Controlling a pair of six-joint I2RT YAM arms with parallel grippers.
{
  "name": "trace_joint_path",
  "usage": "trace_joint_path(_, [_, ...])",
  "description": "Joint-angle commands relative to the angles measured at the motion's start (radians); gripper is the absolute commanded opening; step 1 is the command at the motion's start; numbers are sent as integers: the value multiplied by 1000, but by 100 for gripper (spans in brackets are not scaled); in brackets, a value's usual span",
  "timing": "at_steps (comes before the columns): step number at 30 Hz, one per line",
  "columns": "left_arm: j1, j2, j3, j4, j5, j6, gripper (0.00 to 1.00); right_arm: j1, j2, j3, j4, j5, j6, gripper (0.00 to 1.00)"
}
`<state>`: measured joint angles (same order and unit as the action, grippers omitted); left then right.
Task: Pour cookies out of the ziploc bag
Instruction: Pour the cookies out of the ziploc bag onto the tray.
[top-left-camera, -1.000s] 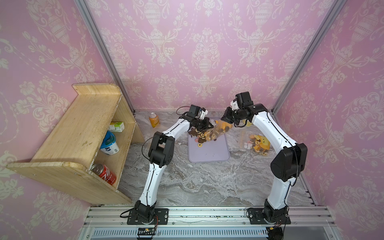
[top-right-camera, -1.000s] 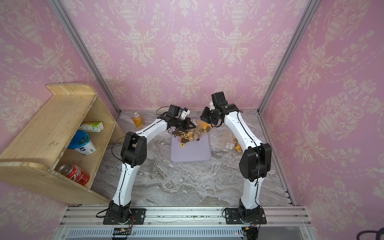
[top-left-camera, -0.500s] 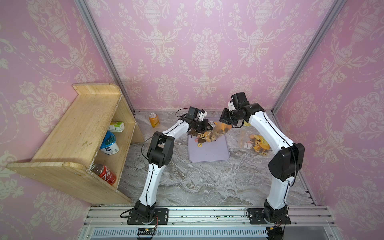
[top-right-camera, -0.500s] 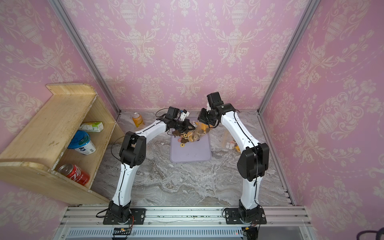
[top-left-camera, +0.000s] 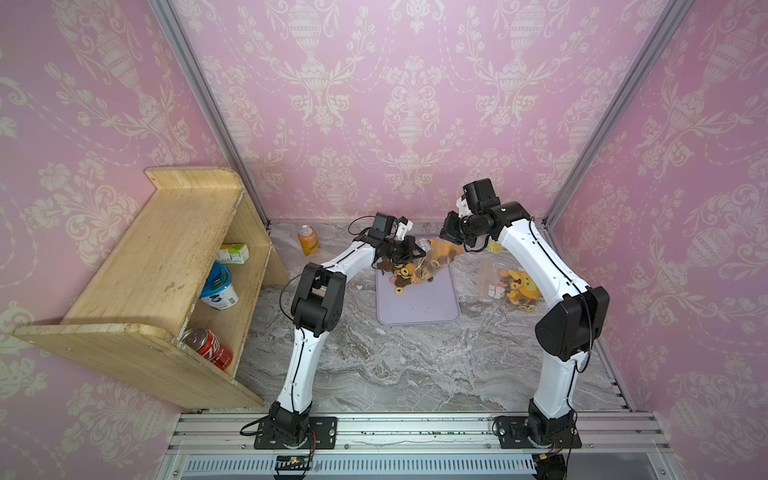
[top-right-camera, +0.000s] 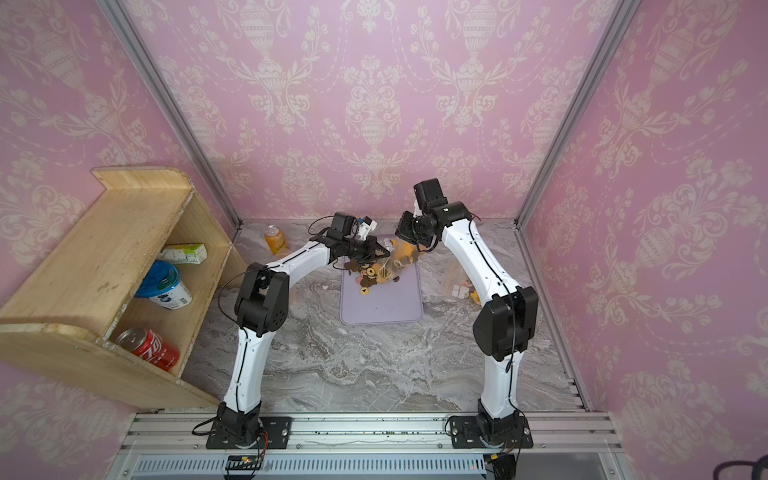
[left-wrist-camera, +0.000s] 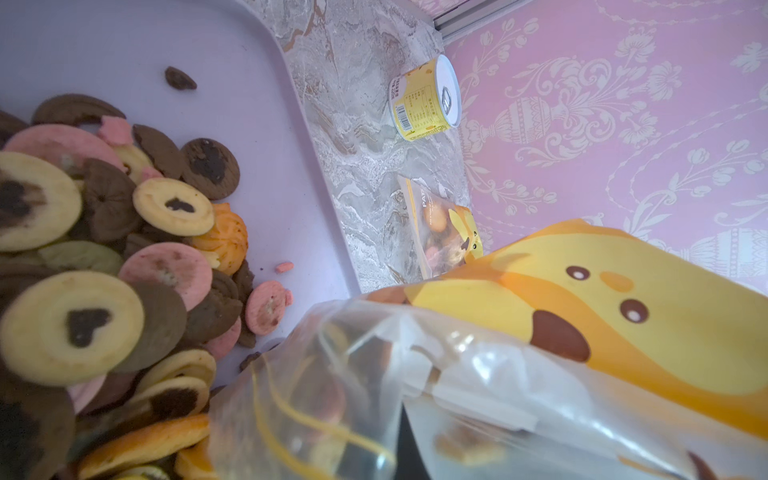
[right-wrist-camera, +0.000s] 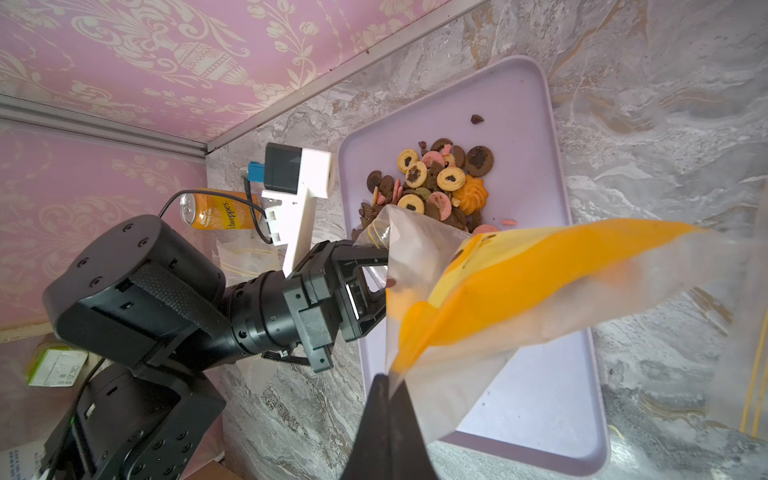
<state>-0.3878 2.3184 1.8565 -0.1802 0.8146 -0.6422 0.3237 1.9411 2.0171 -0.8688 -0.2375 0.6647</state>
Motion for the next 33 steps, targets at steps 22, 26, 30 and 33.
trace_joint_path(22, [42, -85, -124, 54, 15, -38, 12, 44, -5, 81, 6, 4, -30, 0])
trace_joint_path(26, [43, -98, -146, 74, 22, -43, 17, 53, 10, 111, -15, 7, -36, 0])
trace_joint_path(30, [41, -111, -177, 89, 23, -44, 17, 60, 12, 85, -8, 10, -35, 0])
trace_joint_path(33, [43, -118, -196, 94, 24, -41, 17, 69, 2, 50, 18, 13, -27, 0])
